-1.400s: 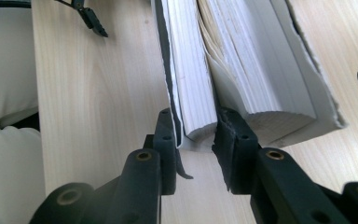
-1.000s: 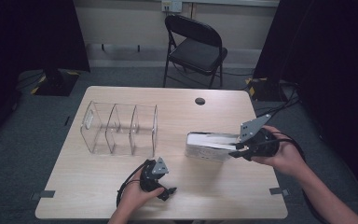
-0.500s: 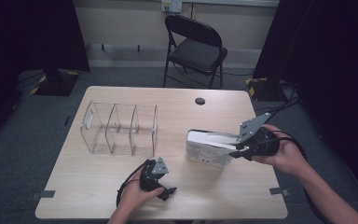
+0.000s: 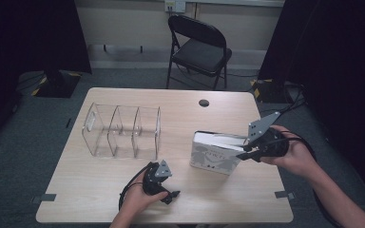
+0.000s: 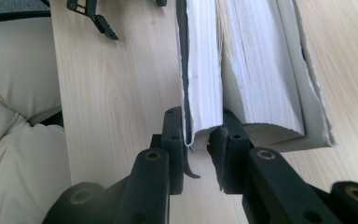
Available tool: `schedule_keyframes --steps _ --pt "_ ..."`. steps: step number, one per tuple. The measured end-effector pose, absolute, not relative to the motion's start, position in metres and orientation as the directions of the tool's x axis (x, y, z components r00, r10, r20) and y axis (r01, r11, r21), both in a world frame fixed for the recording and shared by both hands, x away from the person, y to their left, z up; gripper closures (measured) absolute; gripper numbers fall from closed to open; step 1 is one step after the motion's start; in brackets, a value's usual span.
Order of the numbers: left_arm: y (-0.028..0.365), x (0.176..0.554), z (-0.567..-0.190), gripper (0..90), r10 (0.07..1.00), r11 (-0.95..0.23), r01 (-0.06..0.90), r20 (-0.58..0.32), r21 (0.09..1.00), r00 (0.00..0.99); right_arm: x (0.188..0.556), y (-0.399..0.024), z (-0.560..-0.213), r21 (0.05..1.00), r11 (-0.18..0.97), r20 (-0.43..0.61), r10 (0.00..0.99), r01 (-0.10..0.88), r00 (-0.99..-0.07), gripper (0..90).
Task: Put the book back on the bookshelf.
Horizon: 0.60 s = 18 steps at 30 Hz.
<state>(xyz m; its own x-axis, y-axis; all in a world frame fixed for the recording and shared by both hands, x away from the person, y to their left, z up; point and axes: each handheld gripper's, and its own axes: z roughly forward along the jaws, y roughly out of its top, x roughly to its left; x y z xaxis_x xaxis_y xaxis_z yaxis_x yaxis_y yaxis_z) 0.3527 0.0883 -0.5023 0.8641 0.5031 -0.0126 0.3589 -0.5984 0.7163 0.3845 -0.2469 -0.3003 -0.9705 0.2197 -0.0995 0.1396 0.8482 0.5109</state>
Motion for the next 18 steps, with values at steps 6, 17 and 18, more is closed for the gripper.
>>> schedule_keyframes --steps 6,17,18 --pt "0.088 0.353 -0.502 0.0 0.504 -0.599 0.359 -0.011 0.716 0.864 0.391 -0.249 -0.300 0.520 0.840 -0.080 0.228 0.155 -0.970 76.2" --pt "0.087 0.355 -0.502 0.0 0.507 -0.601 0.361 -0.009 0.713 0.862 0.400 -0.252 -0.301 0.530 0.827 -0.049 0.252 0.189 -0.966 76.1" --pt "0.085 0.355 -0.501 0.0 0.514 -0.603 0.369 -0.010 0.707 0.858 0.400 -0.253 -0.301 0.529 0.825 -0.042 0.259 0.198 -0.965 76.1"
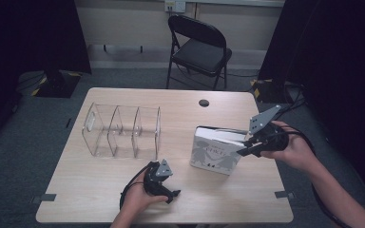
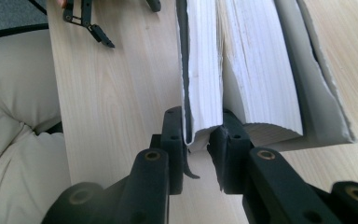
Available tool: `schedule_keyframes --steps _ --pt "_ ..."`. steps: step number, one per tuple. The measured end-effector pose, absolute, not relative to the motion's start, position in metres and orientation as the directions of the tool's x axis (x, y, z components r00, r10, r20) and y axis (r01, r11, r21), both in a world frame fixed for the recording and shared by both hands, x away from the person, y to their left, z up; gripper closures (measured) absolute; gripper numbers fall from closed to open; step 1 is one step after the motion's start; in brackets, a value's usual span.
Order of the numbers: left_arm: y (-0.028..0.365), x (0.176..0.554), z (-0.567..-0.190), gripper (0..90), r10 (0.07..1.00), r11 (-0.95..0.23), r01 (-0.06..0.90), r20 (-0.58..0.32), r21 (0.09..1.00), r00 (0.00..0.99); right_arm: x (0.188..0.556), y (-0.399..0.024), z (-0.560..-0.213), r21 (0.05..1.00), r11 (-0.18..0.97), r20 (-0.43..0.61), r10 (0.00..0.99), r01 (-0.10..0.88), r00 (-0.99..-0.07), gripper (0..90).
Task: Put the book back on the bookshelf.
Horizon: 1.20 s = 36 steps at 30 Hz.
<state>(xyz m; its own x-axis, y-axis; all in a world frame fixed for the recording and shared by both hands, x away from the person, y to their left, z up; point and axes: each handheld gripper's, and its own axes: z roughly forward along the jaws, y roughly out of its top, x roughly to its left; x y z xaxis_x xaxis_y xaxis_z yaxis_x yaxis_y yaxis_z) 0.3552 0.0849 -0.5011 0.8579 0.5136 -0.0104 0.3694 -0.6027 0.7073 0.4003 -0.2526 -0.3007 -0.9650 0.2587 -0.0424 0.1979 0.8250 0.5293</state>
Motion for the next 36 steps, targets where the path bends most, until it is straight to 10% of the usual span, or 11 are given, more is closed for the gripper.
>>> schedule_keyframes --steps 13,36 --pt "0.077 0.362 -0.489 17.9 0.535 -0.641 0.413 -0.009 0.647 0.845 0.409 -0.256 -0.302 0.537 0.815 -0.023 0.273 0.218 -0.962 75.8" --pt "0.050 0.402 -0.432 19.3 0.488 -0.664 0.418 -0.064 0.620 0.870 0.412 -0.256 -0.301 0.526 0.819 -0.011 0.277 0.230 -0.961 75.2"
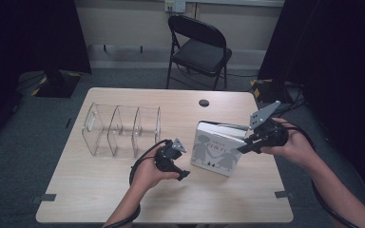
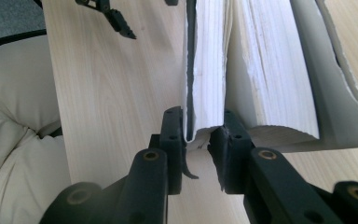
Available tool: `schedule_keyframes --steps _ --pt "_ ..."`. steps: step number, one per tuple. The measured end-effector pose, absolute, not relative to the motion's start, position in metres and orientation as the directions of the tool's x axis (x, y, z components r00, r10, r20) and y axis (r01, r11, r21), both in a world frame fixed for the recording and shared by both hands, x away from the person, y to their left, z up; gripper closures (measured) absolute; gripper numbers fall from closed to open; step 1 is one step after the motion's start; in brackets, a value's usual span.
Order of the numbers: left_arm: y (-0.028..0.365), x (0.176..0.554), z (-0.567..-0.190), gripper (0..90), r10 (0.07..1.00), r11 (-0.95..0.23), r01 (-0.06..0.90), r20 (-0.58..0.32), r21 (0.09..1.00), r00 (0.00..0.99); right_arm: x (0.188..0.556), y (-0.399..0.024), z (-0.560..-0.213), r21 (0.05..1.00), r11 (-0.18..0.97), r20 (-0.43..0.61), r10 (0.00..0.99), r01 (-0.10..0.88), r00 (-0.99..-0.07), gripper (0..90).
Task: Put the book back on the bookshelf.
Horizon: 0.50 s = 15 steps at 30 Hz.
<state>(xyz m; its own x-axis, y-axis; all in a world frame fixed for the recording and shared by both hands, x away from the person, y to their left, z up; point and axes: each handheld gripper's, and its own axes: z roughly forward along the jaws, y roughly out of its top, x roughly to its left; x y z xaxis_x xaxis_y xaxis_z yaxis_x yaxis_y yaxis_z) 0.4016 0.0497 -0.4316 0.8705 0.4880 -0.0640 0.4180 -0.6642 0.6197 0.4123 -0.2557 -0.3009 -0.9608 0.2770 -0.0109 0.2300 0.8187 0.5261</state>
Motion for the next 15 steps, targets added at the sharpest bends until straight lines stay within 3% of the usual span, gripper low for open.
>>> schedule_keyframes --steps 15 --pt "0.031 0.424 -0.395 19.3 0.473 -0.664 0.378 -0.030 0.645 0.881 0.414 -0.255 -0.301 0.523 0.821 -0.014 0.274 0.227 -0.962 74.5"
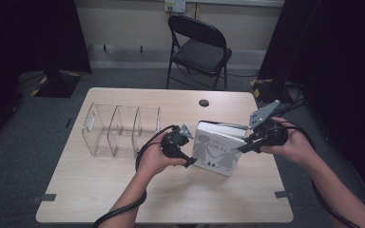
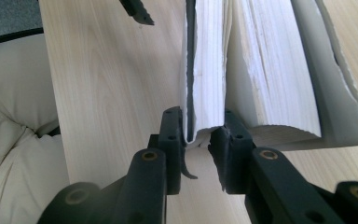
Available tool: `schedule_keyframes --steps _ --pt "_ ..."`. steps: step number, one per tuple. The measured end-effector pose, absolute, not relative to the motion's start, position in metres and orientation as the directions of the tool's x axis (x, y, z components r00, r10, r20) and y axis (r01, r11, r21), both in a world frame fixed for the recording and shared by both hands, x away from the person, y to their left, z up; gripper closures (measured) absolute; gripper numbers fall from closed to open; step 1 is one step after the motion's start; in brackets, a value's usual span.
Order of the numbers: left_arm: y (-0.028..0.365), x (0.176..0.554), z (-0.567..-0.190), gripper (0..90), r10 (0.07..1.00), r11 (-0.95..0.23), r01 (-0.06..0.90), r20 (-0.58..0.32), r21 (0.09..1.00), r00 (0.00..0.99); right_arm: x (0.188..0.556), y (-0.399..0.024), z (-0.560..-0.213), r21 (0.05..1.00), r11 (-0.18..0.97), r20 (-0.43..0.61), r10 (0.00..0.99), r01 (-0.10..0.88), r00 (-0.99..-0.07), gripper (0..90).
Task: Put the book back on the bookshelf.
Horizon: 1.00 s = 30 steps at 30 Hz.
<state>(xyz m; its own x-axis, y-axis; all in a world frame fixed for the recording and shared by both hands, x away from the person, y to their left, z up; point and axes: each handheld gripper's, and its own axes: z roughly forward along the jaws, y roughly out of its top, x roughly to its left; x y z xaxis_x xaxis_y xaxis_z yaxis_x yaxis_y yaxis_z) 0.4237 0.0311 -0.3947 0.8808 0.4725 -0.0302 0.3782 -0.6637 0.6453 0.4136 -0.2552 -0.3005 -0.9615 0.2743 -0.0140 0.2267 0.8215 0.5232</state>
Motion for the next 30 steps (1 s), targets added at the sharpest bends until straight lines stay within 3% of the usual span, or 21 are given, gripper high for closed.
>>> schedule_keyframes --steps 25,30 --pt "-0.003 0.440 -0.377 20.7 0.393 -0.659 0.296 -0.019 0.691 0.919 0.414 -0.258 -0.299 0.528 0.823 -0.037 0.268 0.208 -0.963 70.4" --pt "-0.006 0.438 -0.375 22.4 0.389 -0.688 0.274 0.022 0.672 0.921 0.415 -0.260 -0.300 0.537 0.815 -0.032 0.276 0.216 -0.961 69.8"
